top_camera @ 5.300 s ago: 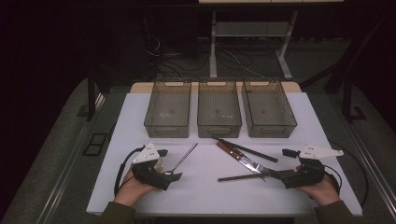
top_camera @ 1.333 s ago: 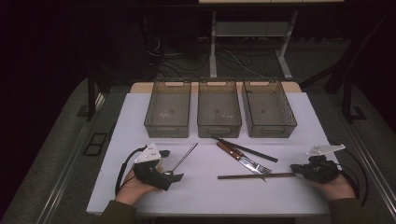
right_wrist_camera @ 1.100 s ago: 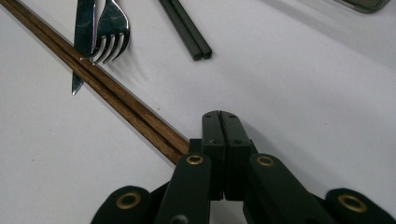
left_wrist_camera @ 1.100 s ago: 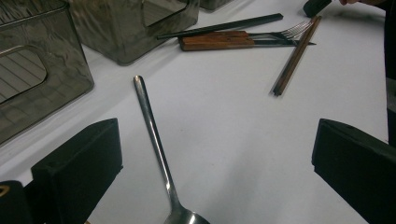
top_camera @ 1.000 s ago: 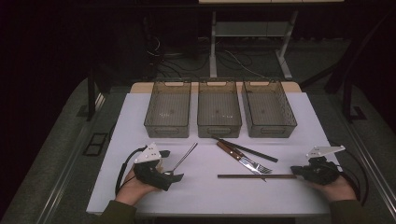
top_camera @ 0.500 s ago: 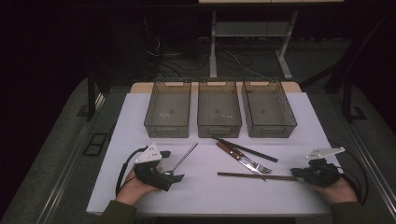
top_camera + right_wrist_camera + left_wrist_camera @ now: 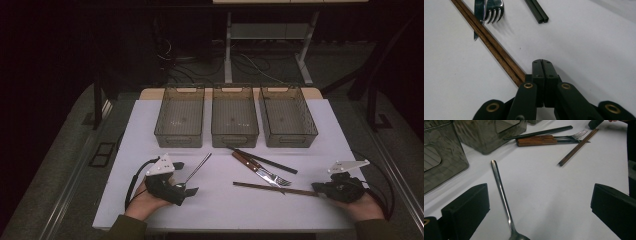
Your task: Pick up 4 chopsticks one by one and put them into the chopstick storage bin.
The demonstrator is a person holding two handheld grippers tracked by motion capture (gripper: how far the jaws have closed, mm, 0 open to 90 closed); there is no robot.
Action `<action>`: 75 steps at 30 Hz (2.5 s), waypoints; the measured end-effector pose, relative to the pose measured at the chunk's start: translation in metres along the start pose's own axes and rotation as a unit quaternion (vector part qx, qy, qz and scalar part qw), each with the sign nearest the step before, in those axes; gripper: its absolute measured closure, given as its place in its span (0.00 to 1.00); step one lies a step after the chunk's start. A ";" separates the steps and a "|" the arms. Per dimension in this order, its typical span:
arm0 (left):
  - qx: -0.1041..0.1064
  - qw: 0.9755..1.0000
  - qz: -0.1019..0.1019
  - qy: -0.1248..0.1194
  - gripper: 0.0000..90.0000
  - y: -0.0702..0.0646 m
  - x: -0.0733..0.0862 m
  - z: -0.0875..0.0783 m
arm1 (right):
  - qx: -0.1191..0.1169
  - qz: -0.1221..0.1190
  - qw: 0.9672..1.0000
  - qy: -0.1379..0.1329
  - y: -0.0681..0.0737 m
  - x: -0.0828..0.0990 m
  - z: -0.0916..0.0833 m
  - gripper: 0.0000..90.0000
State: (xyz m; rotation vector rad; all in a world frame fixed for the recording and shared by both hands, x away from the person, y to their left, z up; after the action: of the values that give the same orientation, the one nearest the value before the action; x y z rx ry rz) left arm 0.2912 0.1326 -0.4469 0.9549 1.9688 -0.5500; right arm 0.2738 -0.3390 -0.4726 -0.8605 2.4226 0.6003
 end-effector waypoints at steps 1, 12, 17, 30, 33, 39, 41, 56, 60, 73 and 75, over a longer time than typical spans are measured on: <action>0.000 1.000 0.000 0.000 0.01 0.000 0.000 0.000 | 0.000 0.000 1.000 0.000 0.000 0.000 0.000 0.99; 0.000 1.000 -0.002 -0.001 0.01 0.000 0.000 0.000 | -0.006 -0.007 1.000 -0.004 0.002 0.007 -0.004 0.99; -0.001 1.000 -0.003 -0.001 0.01 0.001 0.000 0.000 | -0.007 -0.013 1.000 0.001 0.005 0.007 -0.004 0.99; 0.001 1.000 -0.006 -0.002 0.01 0.001 0.000 -0.001 | -0.003 -0.025 1.000 0.014 0.011 0.007 -0.003 0.99; 0.000 1.000 -0.007 -0.003 0.01 0.002 0.000 -0.001 | -0.007 -0.024 1.000 0.013 0.012 0.008 -0.004 0.99; 0.000 1.000 -0.007 -0.002 0.01 0.002 0.000 -0.001 | -0.011 -0.028 0.999 0.015 0.015 0.011 -0.005 0.99; 0.000 1.000 -0.008 -0.003 0.01 0.002 0.000 -0.001 | -0.010 -0.030 0.999 0.015 0.016 0.011 -0.005 0.99; 0.000 1.000 -0.007 -0.002 0.01 0.001 0.000 -0.002 | -0.012 -0.048 0.999 -0.001 0.026 0.008 -0.009 0.97; 0.000 1.000 -0.006 -0.002 0.01 0.001 0.000 -0.002 | -0.057 -0.074 0.995 -0.029 0.045 -0.002 -0.009 0.96; 0.000 1.000 -0.006 -0.002 0.01 0.001 0.000 -0.002 | -0.121 -0.132 0.984 -0.002 0.085 -0.012 0.023 0.95; 0.000 1.000 -0.006 -0.002 0.01 0.002 0.000 -0.002 | -0.124 -0.131 0.984 0.000 0.085 -0.011 0.024 0.95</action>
State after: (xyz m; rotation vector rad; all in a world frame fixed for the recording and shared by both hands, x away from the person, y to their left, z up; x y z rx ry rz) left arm 0.2914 0.1350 -0.4461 0.9418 1.9730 -0.5586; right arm 0.2313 -0.2614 -0.4647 -1.2569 2.2120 0.8074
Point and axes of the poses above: each handheld gripper's, and its own axes: z roughly forward along the jaws, x roughly out of its underside, y roughly to its left, the point moved 4 cm from there along z, roughly forward along the jaws, and after that the axes turned 9 degrees about -x, right-handed, at the moved point
